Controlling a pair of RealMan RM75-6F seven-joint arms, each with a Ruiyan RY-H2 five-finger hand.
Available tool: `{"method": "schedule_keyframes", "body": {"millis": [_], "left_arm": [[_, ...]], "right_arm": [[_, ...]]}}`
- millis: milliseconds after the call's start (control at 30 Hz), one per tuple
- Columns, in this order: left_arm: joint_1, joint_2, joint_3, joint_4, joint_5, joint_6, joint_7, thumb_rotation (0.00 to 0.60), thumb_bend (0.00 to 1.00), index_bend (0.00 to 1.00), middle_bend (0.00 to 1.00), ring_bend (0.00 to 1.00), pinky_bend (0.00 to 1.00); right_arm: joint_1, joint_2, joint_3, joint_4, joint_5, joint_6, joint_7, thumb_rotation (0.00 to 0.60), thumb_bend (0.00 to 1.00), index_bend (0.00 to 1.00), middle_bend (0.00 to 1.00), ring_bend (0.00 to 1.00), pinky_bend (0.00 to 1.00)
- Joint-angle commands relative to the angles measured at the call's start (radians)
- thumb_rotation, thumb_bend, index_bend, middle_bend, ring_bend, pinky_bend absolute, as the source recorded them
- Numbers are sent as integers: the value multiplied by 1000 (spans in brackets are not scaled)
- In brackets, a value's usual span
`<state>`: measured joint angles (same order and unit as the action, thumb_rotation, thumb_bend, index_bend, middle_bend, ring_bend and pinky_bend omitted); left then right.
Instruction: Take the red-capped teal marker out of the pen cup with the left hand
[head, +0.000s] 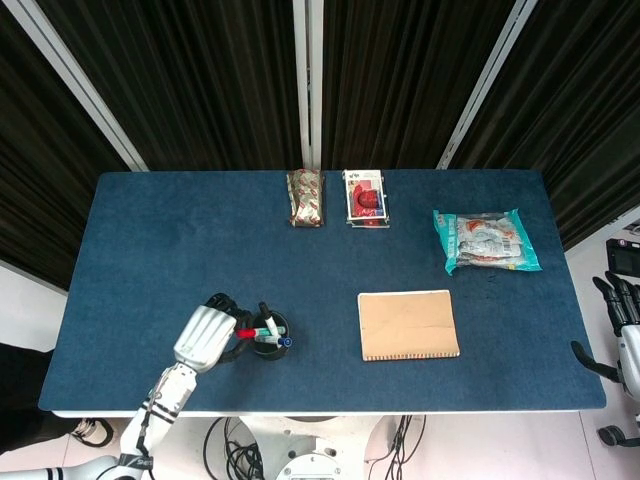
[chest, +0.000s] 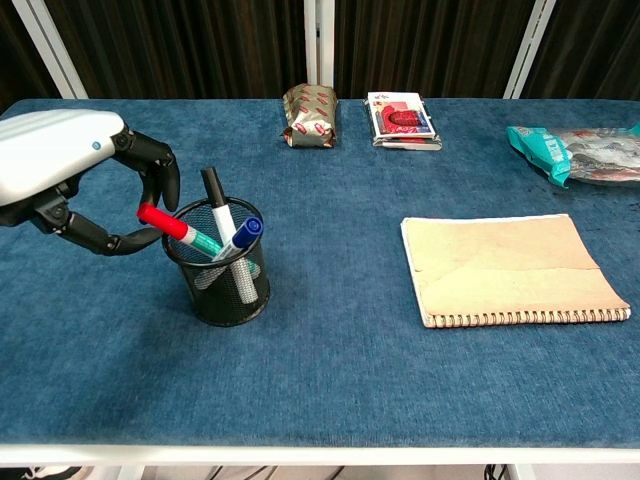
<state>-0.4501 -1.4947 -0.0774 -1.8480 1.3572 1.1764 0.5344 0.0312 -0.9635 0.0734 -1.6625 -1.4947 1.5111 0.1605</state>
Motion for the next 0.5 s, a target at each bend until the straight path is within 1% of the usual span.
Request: {"method": "schedule_keyframes", "body": {"millis": [33,300,500], "left_arm": [[-3,-7,-1,7,2,4,-3,600,327,507,570,360,263],[-8,-29,1,44,16,21,-19,600,328,583,625,416,290],[-9,-42,5,71,53,42,-38,600,329,641,684,474,318]], "right_arm": [[0,0,1,1,2,-1,2,600,177,0,0,0,0],[0,-1,1,11,8,-7,13,600,177,0,0,0,0],[-2,0,3,17,13,-6,21,600,177,0,0,0,0]]}}
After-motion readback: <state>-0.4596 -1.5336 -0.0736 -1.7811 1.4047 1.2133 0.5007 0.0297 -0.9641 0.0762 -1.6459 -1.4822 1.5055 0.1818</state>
